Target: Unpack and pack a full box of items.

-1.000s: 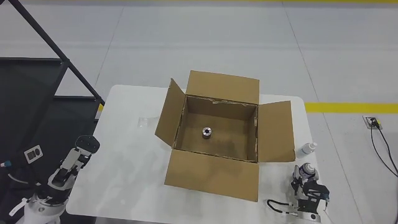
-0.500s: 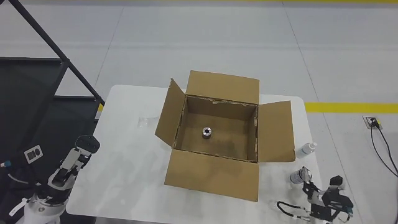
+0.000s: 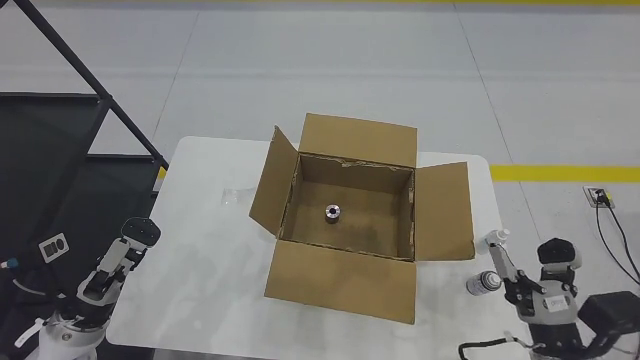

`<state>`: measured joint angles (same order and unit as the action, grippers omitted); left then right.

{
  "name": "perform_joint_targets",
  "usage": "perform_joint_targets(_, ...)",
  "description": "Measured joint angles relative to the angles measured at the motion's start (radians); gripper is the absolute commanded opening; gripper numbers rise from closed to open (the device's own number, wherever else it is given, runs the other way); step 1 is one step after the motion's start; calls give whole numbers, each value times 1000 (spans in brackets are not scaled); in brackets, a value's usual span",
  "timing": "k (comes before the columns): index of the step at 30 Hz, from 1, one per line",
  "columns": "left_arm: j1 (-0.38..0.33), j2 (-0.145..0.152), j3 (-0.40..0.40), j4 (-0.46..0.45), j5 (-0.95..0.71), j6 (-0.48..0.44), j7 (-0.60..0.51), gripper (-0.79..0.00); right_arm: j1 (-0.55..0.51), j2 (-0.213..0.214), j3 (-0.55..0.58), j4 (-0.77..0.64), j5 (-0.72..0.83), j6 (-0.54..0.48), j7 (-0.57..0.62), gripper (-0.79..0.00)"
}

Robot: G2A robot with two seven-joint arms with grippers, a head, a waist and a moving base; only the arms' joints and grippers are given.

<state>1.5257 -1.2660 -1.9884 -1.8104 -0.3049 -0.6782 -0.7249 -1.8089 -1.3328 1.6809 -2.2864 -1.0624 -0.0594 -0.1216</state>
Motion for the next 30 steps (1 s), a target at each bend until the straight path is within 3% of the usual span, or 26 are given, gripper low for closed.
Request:
perform_joint_targets(5,0,0,0,0,0,0,0,0,151,-4,-82,32,82,47,145,0)
perform_joint_targets(23,0,0,0,0,0,0,0,0,166,-1,-95,25,67,30,160,0)
perform_joint_targets(27,0,0,0,0,0,0,0,0,323,9,-188,43,-41,-89,377,0)
perform_joint_targets(30,0,0,0,0,0,0,0,0,526,6,-304,122,-74,-117,609,0)
